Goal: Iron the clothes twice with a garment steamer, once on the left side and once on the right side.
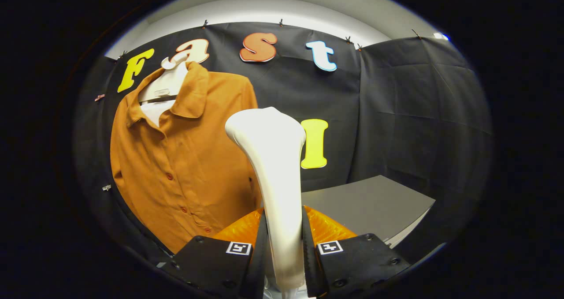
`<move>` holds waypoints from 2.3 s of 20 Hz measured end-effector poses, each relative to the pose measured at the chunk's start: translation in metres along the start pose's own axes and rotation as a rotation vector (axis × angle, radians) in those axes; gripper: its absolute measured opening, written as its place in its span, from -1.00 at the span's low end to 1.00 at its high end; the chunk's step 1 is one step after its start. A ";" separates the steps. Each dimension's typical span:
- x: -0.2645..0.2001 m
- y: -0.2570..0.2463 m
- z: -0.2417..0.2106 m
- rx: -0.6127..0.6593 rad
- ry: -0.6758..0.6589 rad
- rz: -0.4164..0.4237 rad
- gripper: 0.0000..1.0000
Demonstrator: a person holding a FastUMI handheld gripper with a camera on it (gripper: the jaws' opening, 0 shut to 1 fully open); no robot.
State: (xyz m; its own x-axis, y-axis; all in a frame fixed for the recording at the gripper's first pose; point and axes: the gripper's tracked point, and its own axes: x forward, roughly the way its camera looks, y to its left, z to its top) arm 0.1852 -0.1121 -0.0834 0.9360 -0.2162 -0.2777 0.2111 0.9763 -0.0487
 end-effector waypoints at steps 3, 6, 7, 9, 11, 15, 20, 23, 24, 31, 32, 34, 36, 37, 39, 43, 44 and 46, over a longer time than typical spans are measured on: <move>0.005 0.037 0.001 -0.006 -0.002 0.023 -0.20; 0.010 0.065 0.002 -0.020 0.000 0.038 -0.20; 0.013 0.072 0.002 -0.026 0.004 0.041 -0.20; 0.021 0.081 0.000 -0.035 0.014 0.041 -0.20; 0.027 0.089 -0.004 -0.042 0.029 0.043 -0.20; 0.042 0.097 -0.016 -0.057 0.068 0.030 -0.20; 0.059 0.098 -0.061 -0.071 0.198 0.031 -0.20; 0.065 0.101 -0.085 -0.083 0.256 0.034 -0.20; 0.066 0.101 -0.091 -0.083 0.269 0.033 -0.20; 0.068 0.096 -0.133 -0.076 0.369 0.030 -0.20; 0.068 0.094 -0.141 -0.073 0.382 0.029 -0.20; 0.068 0.092 -0.152 -0.068 0.410 0.028 -0.20; 0.067 0.091 -0.164 -0.062 0.440 0.029 -0.20; 0.067 0.091 -0.170 -0.059 0.457 0.031 -0.20; 0.065 0.091 -0.182 -0.053 0.488 0.034 -0.20; 0.064 0.088 -0.204 -0.048 0.537 0.036 -0.20; 0.063 0.088 -0.208 -0.047 0.546 0.036 -0.20; 0.062 0.087 -0.214 -0.045 0.560 0.038 -0.19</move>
State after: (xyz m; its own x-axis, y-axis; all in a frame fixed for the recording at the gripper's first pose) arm 0.2014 -0.0381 -0.3103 0.6474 -0.1533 -0.7466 0.1568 0.9854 -0.0663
